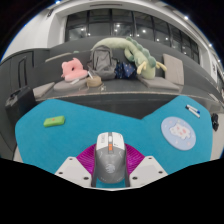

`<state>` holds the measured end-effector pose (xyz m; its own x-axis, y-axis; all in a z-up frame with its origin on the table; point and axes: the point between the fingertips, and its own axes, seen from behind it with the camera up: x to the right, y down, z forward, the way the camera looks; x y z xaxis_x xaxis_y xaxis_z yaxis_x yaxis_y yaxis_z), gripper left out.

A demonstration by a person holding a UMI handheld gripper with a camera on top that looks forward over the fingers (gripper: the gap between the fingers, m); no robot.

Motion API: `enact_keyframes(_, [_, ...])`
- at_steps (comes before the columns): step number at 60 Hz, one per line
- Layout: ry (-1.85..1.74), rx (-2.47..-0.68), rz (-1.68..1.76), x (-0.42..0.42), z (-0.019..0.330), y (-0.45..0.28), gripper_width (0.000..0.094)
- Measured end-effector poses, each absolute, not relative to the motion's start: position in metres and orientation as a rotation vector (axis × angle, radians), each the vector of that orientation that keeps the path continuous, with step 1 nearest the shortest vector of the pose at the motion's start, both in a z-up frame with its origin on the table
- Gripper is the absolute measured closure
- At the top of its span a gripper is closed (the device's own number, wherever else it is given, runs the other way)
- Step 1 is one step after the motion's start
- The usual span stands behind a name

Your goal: Arrange mouse

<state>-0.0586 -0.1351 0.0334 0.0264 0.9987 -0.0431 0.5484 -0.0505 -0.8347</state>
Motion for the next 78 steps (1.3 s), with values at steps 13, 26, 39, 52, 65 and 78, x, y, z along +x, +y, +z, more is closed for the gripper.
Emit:
enact_keyframes(13, [-1.461, -1.569, 0.936, -0.103, 0.138, -0.028, 0.0563])
enact_keyframes(26, [-1.429, -1.641, 0.785, -0.132, 0.087, 0.117, 0.0564])
enact_keyframes(39, [-1.511, -1.745, 0.768, -0.119, 0.001, 0.151, 0.0548])
enact_keyframes(52, [-1.513, -1.797, 0.753, -0.113, -0.022, 0.158, 0.0388])
enact_keyframes(65, [-1.467, -1.787, 0.719, -0.082, 0.033, 0.159, 0.0084])
enact_keyframes(78, [-1.468, -1.769, 0.772, 0.017, 0.111, 0.097, 0.0083])
